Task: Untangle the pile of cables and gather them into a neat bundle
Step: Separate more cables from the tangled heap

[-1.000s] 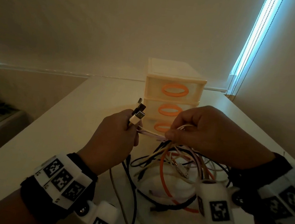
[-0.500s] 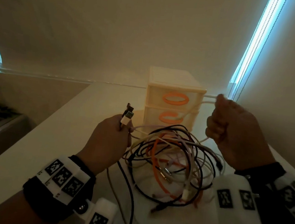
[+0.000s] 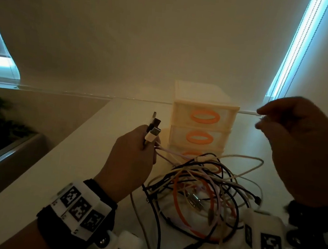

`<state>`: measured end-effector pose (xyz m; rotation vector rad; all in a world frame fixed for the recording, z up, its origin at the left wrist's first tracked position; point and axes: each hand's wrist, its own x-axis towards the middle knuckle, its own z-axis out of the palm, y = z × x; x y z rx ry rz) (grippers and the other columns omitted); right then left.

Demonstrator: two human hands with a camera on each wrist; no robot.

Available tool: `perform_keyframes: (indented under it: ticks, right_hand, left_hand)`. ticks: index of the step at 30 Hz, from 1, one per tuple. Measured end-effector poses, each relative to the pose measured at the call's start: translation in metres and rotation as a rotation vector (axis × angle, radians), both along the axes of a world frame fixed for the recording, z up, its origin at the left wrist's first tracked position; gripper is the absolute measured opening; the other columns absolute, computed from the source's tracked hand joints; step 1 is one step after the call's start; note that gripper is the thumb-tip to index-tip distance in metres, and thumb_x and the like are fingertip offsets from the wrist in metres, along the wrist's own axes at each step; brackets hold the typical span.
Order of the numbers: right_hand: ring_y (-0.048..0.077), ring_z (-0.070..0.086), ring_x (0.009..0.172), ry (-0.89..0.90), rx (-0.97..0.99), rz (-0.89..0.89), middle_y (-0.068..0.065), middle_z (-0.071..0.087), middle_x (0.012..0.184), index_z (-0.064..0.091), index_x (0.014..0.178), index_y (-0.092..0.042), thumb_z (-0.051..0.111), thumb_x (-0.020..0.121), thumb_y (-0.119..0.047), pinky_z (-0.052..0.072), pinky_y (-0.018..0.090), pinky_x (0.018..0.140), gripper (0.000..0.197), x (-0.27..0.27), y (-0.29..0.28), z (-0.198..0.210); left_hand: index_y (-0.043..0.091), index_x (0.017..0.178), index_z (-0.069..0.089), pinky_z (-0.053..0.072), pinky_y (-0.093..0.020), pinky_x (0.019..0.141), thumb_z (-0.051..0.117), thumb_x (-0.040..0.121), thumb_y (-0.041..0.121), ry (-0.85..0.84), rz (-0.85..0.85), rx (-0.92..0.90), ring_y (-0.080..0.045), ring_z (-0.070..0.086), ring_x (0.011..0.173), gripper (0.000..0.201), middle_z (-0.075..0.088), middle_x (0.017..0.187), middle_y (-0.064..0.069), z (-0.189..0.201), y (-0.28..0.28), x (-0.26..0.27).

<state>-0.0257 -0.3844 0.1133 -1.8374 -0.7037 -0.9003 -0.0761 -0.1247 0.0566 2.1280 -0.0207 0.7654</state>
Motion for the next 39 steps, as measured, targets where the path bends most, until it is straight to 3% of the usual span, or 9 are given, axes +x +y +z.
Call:
perform_keyframes:
  ticks: [3,6,12,17,25,28,32,36,39]
  right_hand:
    - [0.006,0.067,0.091,0.059,-0.295,0.258,-0.012,0.068,0.1,0.067,0.107,-0.025,0.07,0.084,-0.034,0.054,0.015,0.075,0.025,-0.024,0.024,0.009]
    - [-0.002,0.062,0.089,0.106,-0.67,0.245,-0.021,0.063,0.098,0.069,0.109,-0.038,0.065,0.082,-0.048,0.05,0.013,0.069,0.029,-0.02,0.037,-0.003]
    - [0.014,0.068,0.062,0.203,-0.414,-0.051,-0.004,0.068,0.065,0.072,0.089,-0.036,0.07,0.087,-0.029,0.058,0.036,0.065,0.007,0.02,-0.007,-0.015]
    - [0.0,0.061,0.075,0.151,-0.295,-0.302,-0.003,0.068,0.091,0.07,0.092,-0.032,0.069,0.09,-0.015,0.051,0.032,0.076,0.018,0.028,-0.02,-0.006]
    - [0.011,0.071,0.094,0.351,-0.075,0.402,-0.004,0.07,0.1,0.063,0.118,-0.025,0.069,0.091,-0.008,0.062,0.033,0.079,0.032,-0.03,0.079,-0.003]
    - [0.004,0.07,0.094,0.46,-0.124,0.427,-0.008,0.068,0.103,0.055,0.125,-0.031,0.068,0.092,-0.016,0.061,0.026,0.078,0.039,-0.035,0.094,-0.024]
    - [0.01,0.073,0.072,0.568,-0.207,0.39,-0.006,0.074,0.086,0.064,0.109,-0.028,0.066,0.095,-0.021,0.062,0.028,0.065,0.016,-0.03,0.09,-0.033]
    - [0.002,0.065,0.063,0.525,-0.225,0.36,-0.007,0.068,0.072,0.074,0.092,-0.026,0.063,0.096,-0.027,0.05,0.011,0.052,0.012,-0.026,0.081,-0.027]
    - [0.007,0.062,0.058,0.512,-0.204,0.381,-0.005,0.066,0.068,0.074,0.087,-0.028,0.061,0.094,-0.03,0.05,0.013,0.053,0.015,-0.029,0.075,-0.025]
  left_hand:
    - [0.026,0.086,0.058,0.043,-0.021,0.052,0.044,0.099,0.013,-0.042,0.023,0.064,-0.01,0.055,0.056,0.023,0.06,0.06,0.003,0.002,-0.002,-0.003]
    - [0.029,0.087,0.057,0.041,-0.022,0.049,0.045,0.099,0.011,-0.144,0.066,0.023,-0.013,0.054,0.054,0.025,0.059,0.062,0.003,0.006,0.002,-0.005]
    - [0.021,0.086,0.059,0.038,-0.014,0.049,0.043,0.105,0.017,-0.161,0.147,-0.138,-0.007,0.053,0.052,0.025,0.059,0.059,0.002,0.006,0.016,0.005]
    - [0.021,0.086,0.059,0.039,-0.016,0.049,0.044,0.103,0.011,-0.095,0.027,-0.17,-0.006,0.05,0.049,0.026,0.06,0.057,0.005,0.001,0.0,0.003]
    - [0.019,0.086,0.061,0.047,-0.03,0.057,0.04,0.108,0.021,-0.059,-0.074,-0.191,-0.01,0.053,0.052,0.031,0.06,0.057,0.004,0.004,-0.011,-0.004]
    - [0.01,0.088,0.062,0.045,-0.023,0.053,0.039,0.108,0.019,-0.064,-0.124,-0.3,-0.01,0.051,0.051,0.033,0.057,0.055,0.001,0.006,-0.011,-0.005]
    - [0.005,0.091,0.063,0.042,-0.016,0.051,0.039,0.108,0.019,-0.031,-0.19,-0.343,-0.009,0.052,0.05,0.032,0.058,0.057,-0.002,0.006,-0.012,-0.007]
    - [0.007,0.098,0.063,0.049,-0.022,0.057,0.035,0.109,0.027,-0.013,-0.217,-0.35,-0.015,0.063,0.061,0.036,0.071,0.071,-0.008,0.008,-0.01,-0.008]
    - [0.012,0.108,0.066,0.056,-0.023,0.07,0.033,0.109,0.029,0.009,-0.232,-0.333,-0.013,0.07,0.076,0.037,0.076,0.087,-0.002,0.008,-0.013,-0.009]
